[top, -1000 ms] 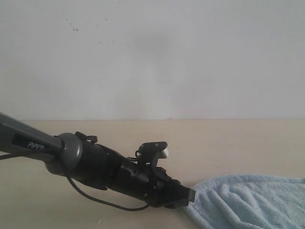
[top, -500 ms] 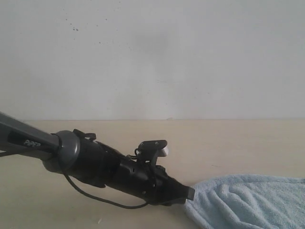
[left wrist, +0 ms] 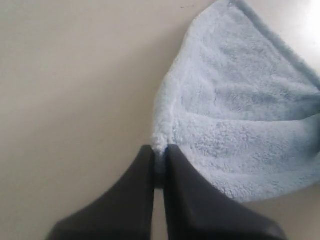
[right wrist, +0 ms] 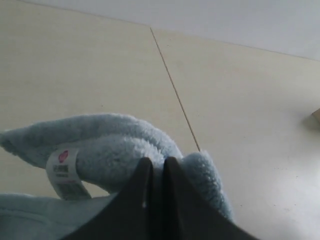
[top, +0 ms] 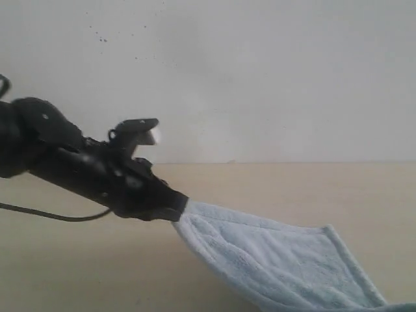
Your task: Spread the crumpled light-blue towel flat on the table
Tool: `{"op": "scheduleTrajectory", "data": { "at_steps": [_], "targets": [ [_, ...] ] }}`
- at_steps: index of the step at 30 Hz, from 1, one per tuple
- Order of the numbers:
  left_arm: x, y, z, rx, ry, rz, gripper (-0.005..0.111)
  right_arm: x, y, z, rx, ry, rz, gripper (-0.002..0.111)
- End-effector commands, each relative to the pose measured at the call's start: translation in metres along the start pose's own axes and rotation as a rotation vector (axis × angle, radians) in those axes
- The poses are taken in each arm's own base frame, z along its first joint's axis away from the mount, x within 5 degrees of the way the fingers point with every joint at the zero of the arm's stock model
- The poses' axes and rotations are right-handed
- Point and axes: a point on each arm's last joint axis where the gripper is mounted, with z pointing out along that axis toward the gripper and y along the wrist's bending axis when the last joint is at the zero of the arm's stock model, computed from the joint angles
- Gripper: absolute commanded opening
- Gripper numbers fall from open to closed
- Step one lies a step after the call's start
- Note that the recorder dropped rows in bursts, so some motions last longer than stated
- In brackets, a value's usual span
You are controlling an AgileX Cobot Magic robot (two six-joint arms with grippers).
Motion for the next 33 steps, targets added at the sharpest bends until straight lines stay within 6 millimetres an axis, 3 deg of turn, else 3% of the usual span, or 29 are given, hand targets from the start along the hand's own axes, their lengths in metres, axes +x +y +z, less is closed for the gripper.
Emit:
{"op": "scheduleTrajectory", "data": {
  "at_steps": [1, 8, 12, 25, 30, 33],
  "targets": [
    [0.009, 0.000, -0.067, -0.038, -0.094, -0.019, 0.004, 0.000, 0.002, 0.000, -0.020, -0.006, 0.002, 0.003],
    [0.048, -0.015, -0.155, -0.125, -0.237, -0.035, 0.004, 0.007, 0.007, -0.001, -0.077, 0.075, 0.005, 0.003],
    [0.073, -0.024, -0.190, -0.221, -0.274, -0.016, 0.004, 0.019, 0.023, -0.005, -0.270, 0.191, -0.131, 0.003],
    [0.112, -0.041, -0.223, -0.296, -0.217, -0.012, 0.004, 0.026, 0.026, -0.008, -0.317, 0.270, -0.178, 0.003],
    [0.126, -0.054, -0.247, -0.333, -0.294, -0.019, 0.004, 0.017, 0.028, -0.008, -0.337, 0.177, -0.153, 0.003],
    [0.145, -0.061, -0.265, -0.388, -0.314, -0.051, 0.004, 0.010, 0.030, -0.007, -0.353, 0.102, -0.119, 0.003]
  ]
}}
